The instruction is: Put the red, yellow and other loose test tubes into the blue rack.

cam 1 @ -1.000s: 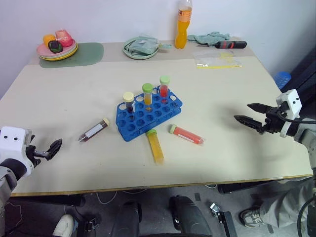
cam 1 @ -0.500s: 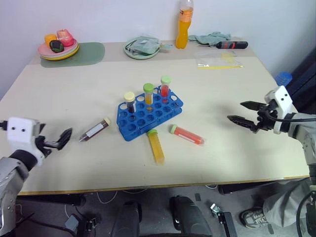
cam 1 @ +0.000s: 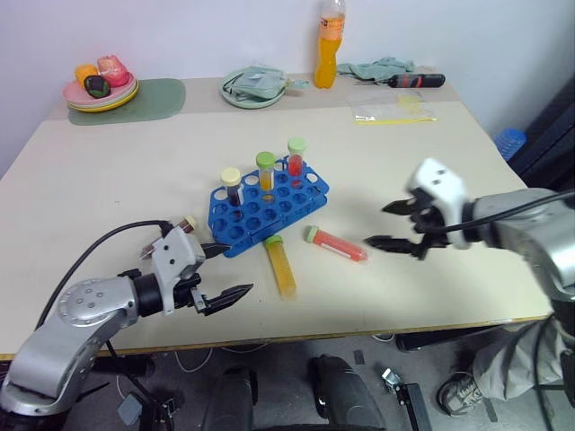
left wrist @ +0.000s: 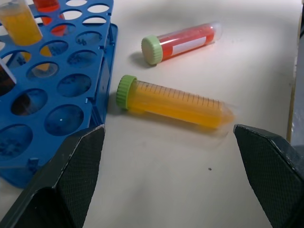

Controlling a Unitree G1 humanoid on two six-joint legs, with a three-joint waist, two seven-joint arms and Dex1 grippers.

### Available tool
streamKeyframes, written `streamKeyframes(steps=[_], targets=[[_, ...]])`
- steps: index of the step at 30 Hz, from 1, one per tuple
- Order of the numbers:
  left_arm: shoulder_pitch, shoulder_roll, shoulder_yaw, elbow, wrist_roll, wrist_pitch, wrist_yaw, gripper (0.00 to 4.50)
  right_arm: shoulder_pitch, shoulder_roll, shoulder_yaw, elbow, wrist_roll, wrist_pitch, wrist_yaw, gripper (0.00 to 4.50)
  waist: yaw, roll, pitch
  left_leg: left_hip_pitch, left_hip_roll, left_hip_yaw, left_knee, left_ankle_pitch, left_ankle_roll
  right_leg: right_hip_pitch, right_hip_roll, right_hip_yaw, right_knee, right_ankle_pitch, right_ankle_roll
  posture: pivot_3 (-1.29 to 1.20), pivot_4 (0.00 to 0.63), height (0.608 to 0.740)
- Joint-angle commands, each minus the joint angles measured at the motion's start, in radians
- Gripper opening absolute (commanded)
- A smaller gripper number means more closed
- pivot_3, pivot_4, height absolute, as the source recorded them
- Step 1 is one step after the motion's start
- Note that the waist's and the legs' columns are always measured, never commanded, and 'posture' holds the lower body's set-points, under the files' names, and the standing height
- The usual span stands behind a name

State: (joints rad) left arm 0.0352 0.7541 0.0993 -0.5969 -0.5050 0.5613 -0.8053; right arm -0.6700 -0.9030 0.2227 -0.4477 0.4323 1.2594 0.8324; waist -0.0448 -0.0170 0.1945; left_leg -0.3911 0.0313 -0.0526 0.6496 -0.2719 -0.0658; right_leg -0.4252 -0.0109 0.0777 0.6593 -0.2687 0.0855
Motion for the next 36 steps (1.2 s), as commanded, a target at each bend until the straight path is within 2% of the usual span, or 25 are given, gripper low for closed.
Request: streamKeyframes(steps=[1, 7, 14, 20, 23, 28, 29, 31, 33, 36], targets=[[0.004, -0.01, -0.002, 0.001, 0.022, -0.071, -0.015, 4.48, -0.147, 0.092, 0.075, 0.008, -0.006, 0.202, -0.091, 4.36, 0.0, 0.0, 0.0, 0.0, 0.0, 0.0, 0.0, 0.0, 0.0, 0.0, 0.0, 0.0, 0.0, 0.0, 0.0, 0.0, 0.15, 0.74], [0.071, -0.02, -0.026, 0.02, 0.11, -0.194, -0.022, 4.48, -0.267, 0.207, 0.168, 0.061, 0.001, 0.344, -0.167, 4.36, 0.003, 0.0, 0.0, -0.001, 0.0, 0.0, -0.001, 0.0, 0.0, -0.001, -0.001, -0.001, -0.001, 0.0, 0.0, 0.0, 0.15, 0.74], [0.102, -0.046, -0.032, 0.02, 0.135, -0.227, 0.001, 4.48, -0.302, 0.205, 0.309, 0.124, -0.02, 0.264, -0.177, 4.36, 0.001, 0.0, 0.0, -0.001, 0.0, 0.0, -0.001, 0.0, 0.0, -0.001, -0.001, -0.001, 0.0, 0.0, 0.0, 0.0, 0.15, 0.74], [0.124, -0.06, -0.038, -0.002, 0.142, -0.228, 0.022, 4.48, -0.307, 0.182, 0.382, 0.204, -0.059, 0.191, -0.164, 4.36, 0.0, 0.0, 0.0, -0.001, 0.0, -0.001, -0.001, 0.0, 0.0, -0.001, -0.001, -0.001, 0.0, 0.0, 0.0, 0.0, 0.15, 0.74], [0.128, -0.061, -0.034, -0.002, 0.142, -0.228, 0.025, 4.5, -0.313, 0.176, 0.417, 0.237, -0.083, 0.155, -0.154, 3.48, 0.0, 0.0, 0.0, -0.001, 0.0, -0.001, -0.001, 0.0, 0.0, -0.001, -0.001, -0.001, 0.0, 0.0, 0.0, 0.0, 0.15, 0.74], [0.13, -0.058, -0.028, 0.0, 0.141, -0.229, 0.024, 4.5, -0.323, 0.16, 0.457, 0.254, -0.106, 0.122, -0.119, 0.94, 0.0, 0.0, 0.0, -0.001, 0.0, 0.0, -0.001, 0.0, 0.0, -0.001, -0.001, -0.001, 0.0, 0.0, 0.0, 0.0, 0.15, 0.74], [0.13, -0.059, -0.027, -0.001, 0.142, -0.228, 0.026, 4.5, -0.325, 0.154, 0.457, 0.251, -0.108, 0.121, -0.112, 0.79, 0.0, 0.0, 0.0, -0.001, 0.0, 0.0, -0.001, 0.0, 0.0, -0.001, -0.001, -0.001, 0.0, 0.0, 0.0, 0.0, 0.15, 0.74], [0.136, -0.062, -0.025, -0.006, 0.145, -0.228, 0.032, 4.5, -0.324, 0.129, 0.431, 0.232, -0.101, 0.123, -0.092, 0.79, 0.0, 0.0, 0.0, -0.001, 0.0, 0.0, -0.001, 0.0, 0.0, -0.001, -0.001, -0.001, 0.0, 0.0, 0.0, 0.0, 0.15, 0.74], [0.149, -0.065, -0.017, -0.014, 0.147, -0.228, 0.042, 4.5, -0.278, 0.08, 0.353, 0.169, -0.077, 0.052, -0.052, 0.79, 0.003, 0.0, 0.0, -0.002, 0.0, -0.001, -0.001, 0.0, 0.001, -0.001, -0.001, -0.001, 0.0, 0.0, 0.0, 0.0, 0.15, 0.74], [0.177, -0.063, 0.005, -0.022, 0.149, -0.233, 0.052, 4.5, -0.128, 0.04, 0.155, 0.059, -0.049, -0.17, -0.031, 0.79, 0.005, -0.001, 0.0, -0.003, 0.0, -0.001, -0.001, -0.001, 0.001, -0.001, -0.001, -0.002, -0.002, 0.0, 0.0, 0.0, 0.15, 0.74]])
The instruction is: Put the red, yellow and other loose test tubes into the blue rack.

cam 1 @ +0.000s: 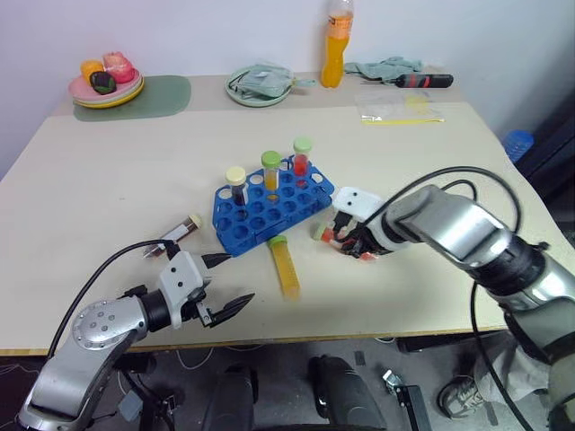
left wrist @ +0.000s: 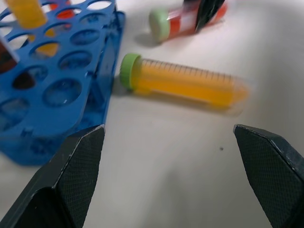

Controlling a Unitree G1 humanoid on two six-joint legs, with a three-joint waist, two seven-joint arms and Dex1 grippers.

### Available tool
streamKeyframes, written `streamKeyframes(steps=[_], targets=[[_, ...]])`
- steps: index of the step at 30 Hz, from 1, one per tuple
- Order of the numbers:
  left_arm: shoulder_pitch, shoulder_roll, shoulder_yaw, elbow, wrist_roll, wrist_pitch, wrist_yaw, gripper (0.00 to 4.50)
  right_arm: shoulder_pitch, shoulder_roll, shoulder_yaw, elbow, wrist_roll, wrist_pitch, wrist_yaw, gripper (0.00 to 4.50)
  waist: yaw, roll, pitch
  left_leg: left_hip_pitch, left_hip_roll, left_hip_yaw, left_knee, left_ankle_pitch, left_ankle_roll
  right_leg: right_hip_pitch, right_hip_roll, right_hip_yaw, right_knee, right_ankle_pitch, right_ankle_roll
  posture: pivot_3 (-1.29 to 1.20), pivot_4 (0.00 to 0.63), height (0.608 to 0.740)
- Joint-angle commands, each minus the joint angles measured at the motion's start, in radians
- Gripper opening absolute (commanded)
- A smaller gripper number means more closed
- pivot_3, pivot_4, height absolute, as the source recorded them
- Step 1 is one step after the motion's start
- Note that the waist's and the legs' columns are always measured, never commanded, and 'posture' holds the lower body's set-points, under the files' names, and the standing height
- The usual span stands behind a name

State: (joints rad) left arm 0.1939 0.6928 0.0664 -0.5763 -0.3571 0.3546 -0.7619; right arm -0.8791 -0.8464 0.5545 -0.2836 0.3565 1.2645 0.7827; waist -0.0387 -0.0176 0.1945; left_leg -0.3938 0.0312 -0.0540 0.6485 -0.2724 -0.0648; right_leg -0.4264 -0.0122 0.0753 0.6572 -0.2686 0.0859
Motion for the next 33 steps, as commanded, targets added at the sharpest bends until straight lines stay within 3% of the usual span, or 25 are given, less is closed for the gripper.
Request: streamKeyframes(steps=[1, 3, 6, 9, 13, 20, 33], targets=[[0.026, -0.001, 0.045, -0.041, 0.002, -0.029, 0.01, 4.5, 0.139, 0.01, -0.263, -0.125, 0.037, -0.256, 0.001, 0.79, -0.002, 0.0, 0.0, 0.0, 0.0, 0.0, 0.0, 0.0, 0.001, 0.0, 0.0, 0.0, 0.0, 0.0, 0.0, 0.0, 0.15, 0.74], [0.027, -0.008, 0.057, -0.033, -0.003, -0.031, 0.019, 4.5, 0.233, 0.152, -0.447, -0.122, 0.072, -0.392, -0.095, 0.79, -0.007, -0.002, -0.001, 0.001, 0.0, 0.0, 0.0, 0.0, 0.001, 0.001, 0.001, 0.0, -0.001, 0.0, 0.0, 0.0, 0.15, 0.74], [-0.013, -0.027, 0.064, -0.007, -0.018, -0.022, 0.035, 4.5, 0.252, 0.412, -0.603, -0.065, 0.1, -0.479, -0.295, 0.79, -0.018, -0.001, 0.0, 0.003, 0.001, 0.001, 0.0, 0.0, 0.001, 0.001, 0.002, 0.002, 0.002, 0.0, 0.0, 0.0, 0.15, 0.74], [-0.069, -0.046, 0.064, 0.02, -0.028, -0.011, 0.05, 4.5, 0.245, 0.602, -0.641, 0.043, 0.053, -0.643, -0.424, 0.79, -0.019, -0.001, -0.001, 0.003, 0.001, 0.0, 0.001, 0.0, 0.001, 0.001, 0.002, 0.002, 0.005, 0.0, 0.0, 0.0, 0.15, 0.74], [-0.118, -0.043, 0.058, 0.048, -0.028, -0.008, 0.05, 4.5, 0.259, 0.755, -0.608, 0.185, -0.031, -0.874, -0.501, 0.79, -0.018, -0.001, 0.0, 0.003, 0.0, 0.001, 0.001, 0.0, 0.0, 0.001, 0.001, 0.002, 0.005, 0.0, 0.0, 0.0, 0.15, 0.74], [-0.131, -0.027, 0.073, 0.048, -0.039, -0.001, 0.041, 4.5, 0.262, 0.85, -0.582, 0.347, -0.086, -1.007, -0.542, 0.79, -0.027, -0.001, 0.0, 0.003, 0.0, 0.001, 0.0, 0.0, 0.0, 0.0, 0.001, 0.002, 0.006, 0.0, 0.0, 0.0, 0.15, 0.74], [-0.106, -0.033, 0.078, 0.016, -0.038, 0.009, 0.06, 4.5, 0.254, 0.884, -0.576, 0.531, -0.099, -1.077, -0.542, 0.79, -0.031, 0.0, 0.0, 0.003, 0.0, 0.0, 0.0, 0.0, 0.0, 0.0, 0.001, 0.002, 0.006, 0.0, 0.0, 0.0, 0.15, 0.74]])
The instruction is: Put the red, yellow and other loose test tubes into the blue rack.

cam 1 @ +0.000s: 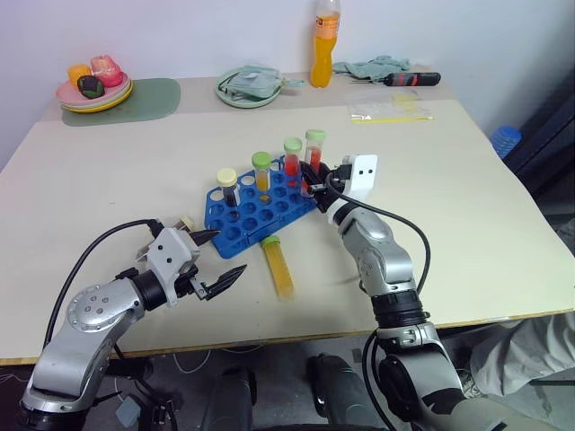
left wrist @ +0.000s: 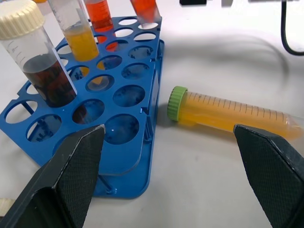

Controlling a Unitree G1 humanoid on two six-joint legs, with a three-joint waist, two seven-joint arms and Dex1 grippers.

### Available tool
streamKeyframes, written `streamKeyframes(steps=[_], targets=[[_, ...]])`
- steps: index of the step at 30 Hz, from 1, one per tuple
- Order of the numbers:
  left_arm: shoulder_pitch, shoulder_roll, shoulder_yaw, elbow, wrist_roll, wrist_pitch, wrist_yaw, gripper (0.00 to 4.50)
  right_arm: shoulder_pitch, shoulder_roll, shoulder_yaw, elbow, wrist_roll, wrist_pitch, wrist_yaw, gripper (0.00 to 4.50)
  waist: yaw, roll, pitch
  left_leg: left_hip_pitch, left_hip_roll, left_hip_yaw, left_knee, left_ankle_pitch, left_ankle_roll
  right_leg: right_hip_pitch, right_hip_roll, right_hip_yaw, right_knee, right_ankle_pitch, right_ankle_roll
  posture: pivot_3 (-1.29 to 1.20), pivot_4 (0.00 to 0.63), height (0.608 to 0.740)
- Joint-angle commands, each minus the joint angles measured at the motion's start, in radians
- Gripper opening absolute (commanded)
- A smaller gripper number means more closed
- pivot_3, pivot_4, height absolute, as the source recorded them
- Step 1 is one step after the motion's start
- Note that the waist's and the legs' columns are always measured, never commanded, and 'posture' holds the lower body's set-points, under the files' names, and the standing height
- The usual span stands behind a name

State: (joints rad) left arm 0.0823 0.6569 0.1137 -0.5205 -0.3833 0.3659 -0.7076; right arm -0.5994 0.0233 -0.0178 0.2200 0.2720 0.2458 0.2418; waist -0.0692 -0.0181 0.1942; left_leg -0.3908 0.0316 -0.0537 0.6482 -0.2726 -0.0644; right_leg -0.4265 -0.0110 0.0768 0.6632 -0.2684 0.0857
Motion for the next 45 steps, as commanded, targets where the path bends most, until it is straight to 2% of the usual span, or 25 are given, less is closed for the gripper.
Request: streamKeyframes(steps=[1, 17, 25, 29, 32, 33, 39, 45], targets=[[0.007, 0.003, 0.031, -0.042, -0.013, -0.002, 0.007, 4.5, -0.031, 0.015, -0.005, 0.048, -0.019, -0.077, -0.001, 0.79, 0.0, 0.0, 0.0, 0.0, 0.0, 0.0, 0.0, 0.0, 0.0, 0.0, 0.0, 0.0, 0.0, 0.0, 0.0, 0.0, 0.15, 0.74], [-0.014, 0.009, 0.033, -0.05, -0.02, 0.015, 0.002, 4.5, -0.033, 0.048, 0.039, 0.31, -0.133, -0.441, 0.045, 0.79, -0.004, 0.0, 0.0, 0.001, 0.0, 0.0, 0.0, 0.0, 0.0, 0.0, 0.0, 0.0, 0.001, 0.0, 0.0, 0.0, 0.15, 0.74], [-0.007, 0.006, 0.037, -0.068, -0.018, 0.028, 0.004, 4.5, -0.05, 0.051, 0.031, 0.402, -0.138, -0.53, 0.071, 0.79, -0.009, 0.0, 0.0, 0.002, 0.0, 0.0, 0.0, 0.0, 0.0, 0.0, 0.0, 0.001, 0.002, 0.0, 0.0, 0.0, 0.15, 0.74], [-0.008, 0.003, 0.036, -0.072, -0.018, 0.035, 0.007, 4.5, -0.039, 0.047, 0.037, 0.389, -0.141, -0.538, 0.09, 2.78, -0.01, 0.0, 0.0, 0.002, 0.0, 0.0, 0.0, 0.0, 0.0, 0.0, 0.001, 0.001, 0.002, 0.0, 0.0, 0.0, 0.15, 0.74], [-0.006, 0.0, 0.035, -0.076, -0.02, 0.039, 0.009, 4.5, -0.012, 0.032, 0.059, 0.306, -0.155, -0.522, 0.099, 4.25, -0.002, 0.0, 0.0, 0.001, 0.0, 0.0, 0.0, 0.0, 0.0, 0.0, 0.0, 0.001, 0.002, 0.0, 0.0, 0.0, 0.15, 0.74], [-0.003, 0.0, 0.035, -0.077, -0.019, 0.038, 0.01, 4.5, 0.003, 0.02, 0.069, 0.256, -0.156, -0.499, 0.11, 4.46, 0.0, 0.0, 0.0, 0.001, 0.0, 0.0, 0.0, 0.0, 0.0, 0.0, 0.0, 0.001, 0.001, 0.0, 0.0, 0.0, 0.15, 0.74], [0.011, -0.006, 0.033, -0.081, -0.02, 0.035, 0.016, 4.5, 0.126, -0.136, 0.086, -0.133, -0.115, -0.238, 0.202, 4.46, 0.006, 0.0, 0.0, 0.0, 0.0, 0.0, 0.0, 0.0, 0.0, 0.0, -0.001, 0.0, 0.001, 0.0, 0.0, 0.0, 0.15, 0.74], [0.009, -0.007, 0.031, -0.06, -0.022, 0.024, 0.007, 4.5, 0.252, -0.451, 0.039, -0.532, 0.077, 0.312, 0.346, 4.46, 0.016, 0.0, 0.0, 0.0, 0.0, 0.0, 0.001, 0.0, 0.0, 0.001, -0.001, 0.0, 0.0, 0.0, 0.0, 0.0, 0.15, 0.74]])
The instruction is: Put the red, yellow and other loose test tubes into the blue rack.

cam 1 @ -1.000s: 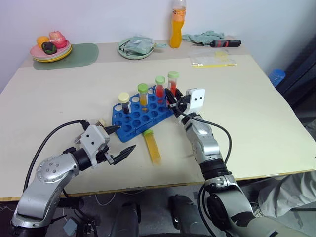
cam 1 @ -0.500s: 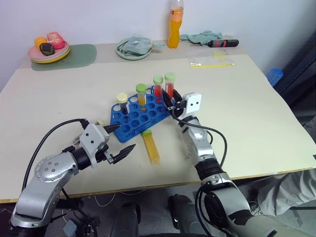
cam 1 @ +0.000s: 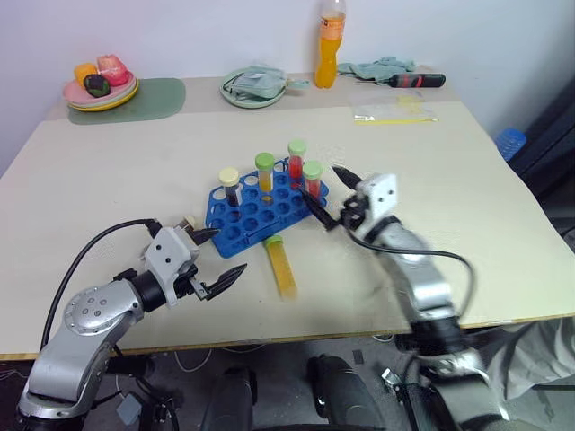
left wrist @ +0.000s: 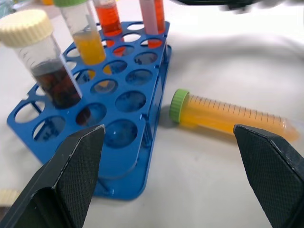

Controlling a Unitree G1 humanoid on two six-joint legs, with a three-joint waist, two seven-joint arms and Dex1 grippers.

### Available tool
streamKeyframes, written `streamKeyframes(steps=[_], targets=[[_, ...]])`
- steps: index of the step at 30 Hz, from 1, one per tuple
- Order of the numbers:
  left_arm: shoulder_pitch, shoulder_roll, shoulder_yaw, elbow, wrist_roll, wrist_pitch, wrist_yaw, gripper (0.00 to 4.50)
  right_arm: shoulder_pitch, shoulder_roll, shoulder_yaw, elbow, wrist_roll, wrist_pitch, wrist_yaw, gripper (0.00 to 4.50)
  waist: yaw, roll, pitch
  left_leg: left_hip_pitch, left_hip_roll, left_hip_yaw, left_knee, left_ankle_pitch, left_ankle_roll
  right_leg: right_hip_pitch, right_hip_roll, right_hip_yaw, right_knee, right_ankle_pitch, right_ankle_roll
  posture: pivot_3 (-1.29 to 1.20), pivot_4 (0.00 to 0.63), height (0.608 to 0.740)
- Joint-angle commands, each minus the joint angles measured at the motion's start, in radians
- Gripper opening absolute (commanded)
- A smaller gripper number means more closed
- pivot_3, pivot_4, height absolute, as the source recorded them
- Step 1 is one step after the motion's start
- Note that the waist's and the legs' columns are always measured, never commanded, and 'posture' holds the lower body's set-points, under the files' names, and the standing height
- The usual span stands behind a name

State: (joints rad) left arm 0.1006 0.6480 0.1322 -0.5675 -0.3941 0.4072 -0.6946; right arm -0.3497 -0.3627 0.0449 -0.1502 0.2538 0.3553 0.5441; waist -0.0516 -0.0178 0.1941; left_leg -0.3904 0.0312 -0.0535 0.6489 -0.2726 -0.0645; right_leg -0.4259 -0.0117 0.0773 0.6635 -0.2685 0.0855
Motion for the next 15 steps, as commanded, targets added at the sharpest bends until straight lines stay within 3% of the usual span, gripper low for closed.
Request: streamKeyframes(steps=[1, 5, 9, 12, 15], targets=[[-0.013, 0.003, 0.009, -0.002, -0.007, -0.022, -0.011, 4.5, 0.002, -0.116, -0.024, -0.213, 0.118, 0.299, 0.052, 4.46, -0.005, 0.0, 0.0, 0.001, 0.0, 0.0, 0.0, 0.0, 0.0, 0.0, 0.001, 0.0, 0.0, 0.0, 0.0, 0.0, 0.15, 0.74], [-0.038, 0.017, 0.013, 0.058, 0.008, -0.045, -0.039, 4.5, -0.066, -0.264, -0.014, -0.402, 0.281, 0.695, 0.085, 4.46, -0.01, 0.001, 0.0, 0.001, 0.0, 0.0, 0.0, 0.0, 0.0, 0.0, 0.002, 0.0, 0.0, 0.0, -0.001, 0.0, 0.15, 0.74], [-0.058, 0.054, 0.034, 0.134, 0.018, -0.076, -0.086, 4.5, -0.284, -0.232, 0.018, -0.449, 0.416, 1.163, 0.03, 4.46, -0.017, 0.0, 0.0, 0.001, 0.0, -0.001, 0.0, 0.0, 0.0, 0.0, 0.002, 0.0, 0.0, 0.0, -0.001, 0.0, 0.15, 0.74], [-0.046, 0.107, 0.041, 0.193, 0.051, -0.119, -0.133, 4.5, -0.44, -0.19, 0.106, -0.324, 0.562, 1.259, -0.102, 4.46, -0.018, 0.0, 0.0, 0.0, 0.0, -0.002, 0.0, 0.0, 0.0, 0.0, 0.002, -0.001, 0.0, -0.001, -0.001, 0.0, 0.15, 0.74], [-0.038, 0.127, 0.058, 0.221, 0.054, -0.144, -0.146, 4.5, -0.547, -0.166, 0.173, -0.133, 0.749, 1.259, -0.334, 4.46, -0.015, 0.0, 0.0, -0.001, 0.0, -0.001, -0.001, 0.0, 0.0, -0.001, 0.001, -0.001, -0.001, -0.001, -0.002, 0.0, 0.15, 0.74]])
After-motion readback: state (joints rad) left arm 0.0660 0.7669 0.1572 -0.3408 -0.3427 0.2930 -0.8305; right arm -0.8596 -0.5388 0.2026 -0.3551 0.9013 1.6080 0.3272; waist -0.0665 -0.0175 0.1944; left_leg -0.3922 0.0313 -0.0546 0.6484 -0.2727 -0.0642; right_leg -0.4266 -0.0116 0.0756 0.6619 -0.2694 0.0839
